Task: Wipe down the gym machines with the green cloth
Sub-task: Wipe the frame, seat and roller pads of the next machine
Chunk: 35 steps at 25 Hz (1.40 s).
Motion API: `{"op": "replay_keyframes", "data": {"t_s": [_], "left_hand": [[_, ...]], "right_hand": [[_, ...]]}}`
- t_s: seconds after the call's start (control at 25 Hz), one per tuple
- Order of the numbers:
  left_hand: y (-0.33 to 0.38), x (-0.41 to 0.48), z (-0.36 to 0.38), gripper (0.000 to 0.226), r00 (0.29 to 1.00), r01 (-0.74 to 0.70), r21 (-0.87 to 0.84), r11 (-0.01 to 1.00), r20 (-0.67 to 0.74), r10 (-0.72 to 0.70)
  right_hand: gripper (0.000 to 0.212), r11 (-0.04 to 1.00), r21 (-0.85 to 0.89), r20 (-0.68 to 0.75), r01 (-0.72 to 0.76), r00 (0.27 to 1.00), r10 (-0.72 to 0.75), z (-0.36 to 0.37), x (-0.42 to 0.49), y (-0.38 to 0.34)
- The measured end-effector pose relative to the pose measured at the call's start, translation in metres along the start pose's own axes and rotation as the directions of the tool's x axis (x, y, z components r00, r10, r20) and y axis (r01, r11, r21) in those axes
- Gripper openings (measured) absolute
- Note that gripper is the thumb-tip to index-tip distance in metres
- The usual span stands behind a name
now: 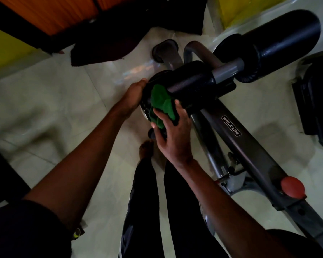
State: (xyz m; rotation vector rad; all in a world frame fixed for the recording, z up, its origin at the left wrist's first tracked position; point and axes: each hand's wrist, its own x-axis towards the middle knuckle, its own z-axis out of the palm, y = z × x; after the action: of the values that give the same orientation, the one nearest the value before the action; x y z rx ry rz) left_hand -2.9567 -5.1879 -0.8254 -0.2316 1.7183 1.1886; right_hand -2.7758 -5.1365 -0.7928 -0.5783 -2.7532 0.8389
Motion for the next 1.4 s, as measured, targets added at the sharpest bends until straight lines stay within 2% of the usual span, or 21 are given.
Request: {"op": "replay_keyframes", "data": {"t_s": [0.04,0.08,0.16,0.24,0.28,0.36,0.4,0.48,0.56,0.6,0.68,0.76,0.8,0.88,0.96,1.04,1.12,1.2,1.28,1.32,1.4], "left_hand": [[0.0,0.0,0.001,0.035,1.0,-0.01,0.017,1.0,-0.01,0.01],[-0.001,0.001,0.001,0.034,0.999,-0.024,0.048,0.999,-0.025,0.025],[-0.001,0.007,-0.001,0.033,1.0,-0.015,0.059,0.998,-0.024,0.017],[-0.008,0.015,-0.002,0.037,0.996,-0.039,0.115,0.993,-0.073,0.048],[-0.011,0.012,-0.003,0.039,0.978,-0.129,0.215,0.968,-0.135,0.16],[-0.02,-0.005,0.0,0.034,0.847,-0.354,0.41,0.841,-0.242,0.474],[-0.025,-0.018,0.005,0.031,0.791,-0.444,0.43,0.786,-0.224,0.57],[-0.036,-0.038,0.016,0.032,0.766,-0.54,0.363,0.759,-0.163,0.622],[-0.044,-0.034,0.02,0.035,0.784,-0.546,0.308,0.779,-0.141,0.605],[-0.045,-0.024,0.017,0.036,0.805,-0.517,0.286,0.807,-0.156,0.572],[-0.042,-0.009,0.01,0.039,0.873,-0.43,0.19,0.883,-0.164,0.46],[-0.036,-0.005,0.007,0.042,0.918,-0.361,0.094,0.928,-0.137,0.371],[-0.032,-0.005,0.006,0.04,0.939,-0.313,0.071,0.947,-0.123,0.32],[-0.025,-0.003,0.006,0.034,0.972,-0.21,0.019,0.978,-0.103,0.211],[-0.018,-0.001,0.005,0.034,0.987,-0.128,-0.036,0.991,-0.099,0.124],[-0.014,0.002,0.005,0.031,0.994,-0.082,-0.071,0.994,-0.084,0.075],[-0.011,0.002,0.006,0.033,0.996,-0.048,-0.102,0.994,-0.074,0.041],[-0.01,0.002,0.006,0.033,0.999,-0.035,-0.145,0.989,-0.037,0.03],[-0.008,-0.001,0.004,0.031,1.0,-0.03,-0.112,0.993,0.002,0.031],[-0.008,0.001,0.001,0.032,0.999,-0.029,-0.084,0.996,0.017,0.03],[-0.005,0.005,-0.005,0.032,0.999,-0.026,-0.001,1.0,0.028,0.026]], "right_hand": [[0.04,0.999,-0.028,0.023,0.039,0.999,-0.038,-0.005,-0.003,0.013],[0.041,0.999,-0.04,0.013,-0.002,1.0,0.002,-0.011,-0.006,0.025],[0.038,0.973,0.045,-0.115,-0.228,0.966,0.232,-0.021,-0.007,0.045],[0.035,0.922,0.168,-0.205,-0.35,0.902,0.38,-0.024,-0.001,0.053],[0.035,0.915,0.181,-0.233,-0.36,0.889,0.395,-0.023,0.004,0.052],[0.033,0.917,0.191,-0.281,-0.35,0.876,0.392,-0.025,0.019,0.051],[0.033,0.921,0.192,-0.313,-0.34,0.868,0.386,-0.026,0.028,0.052],[0.034,0.907,0.199,-0.356,-0.371,0.835,0.419,-0.03,0.041,0.054],[0.038,0.889,0.186,-0.33,-0.418,0.826,0.458,-0.023,0.038,0.042],[0.04,0.906,0.135,-0.278,-0.401,0.862,0.423,-0.018,0.03,0.031],[0.039,0.979,-0.002,-0.112,-0.206,0.972,0.204,-0.007,0.008,0.012],[0.039,0.998,-0.066,0.021,-0.012,1.0,0.014,-0.011,0.006,0.018],[0.038,0.997,-0.083,0.022,-0.005,1.0,0.007,-0.018,0.015,0.026],[0.038,0.986,-0.068,-0.087,-0.151,0.986,0.145,-0.031,0.036,0.04],[0.037,0.956,0.009,-0.219,-0.292,0.933,0.287,-0.036,0.051,0.042],[0.037,0.938,0.05,-0.239,-0.342,0.908,0.343,-0.026,0.054,0.027],[0.034,0.957,0.011,-0.168,-0.29,0.943,0.288,-0.011,0.046,0.004],[0.035,0.993,-0.049,-0.051,-0.109,0.993,0.106,-0.003,0.03,-0.01],[0.041,0.992,-0.09,0.07,0.087,0.994,-0.081,-0.011,0.02,-0.001],[0.042,0.985,-0.108,0.096,0.134,0.988,-0.124,-0.018,0.021,0.011],[0.04,0.995,-0.1,0.058,0.03,0.998,-0.024,-0.032,0.031,0.036]]}}
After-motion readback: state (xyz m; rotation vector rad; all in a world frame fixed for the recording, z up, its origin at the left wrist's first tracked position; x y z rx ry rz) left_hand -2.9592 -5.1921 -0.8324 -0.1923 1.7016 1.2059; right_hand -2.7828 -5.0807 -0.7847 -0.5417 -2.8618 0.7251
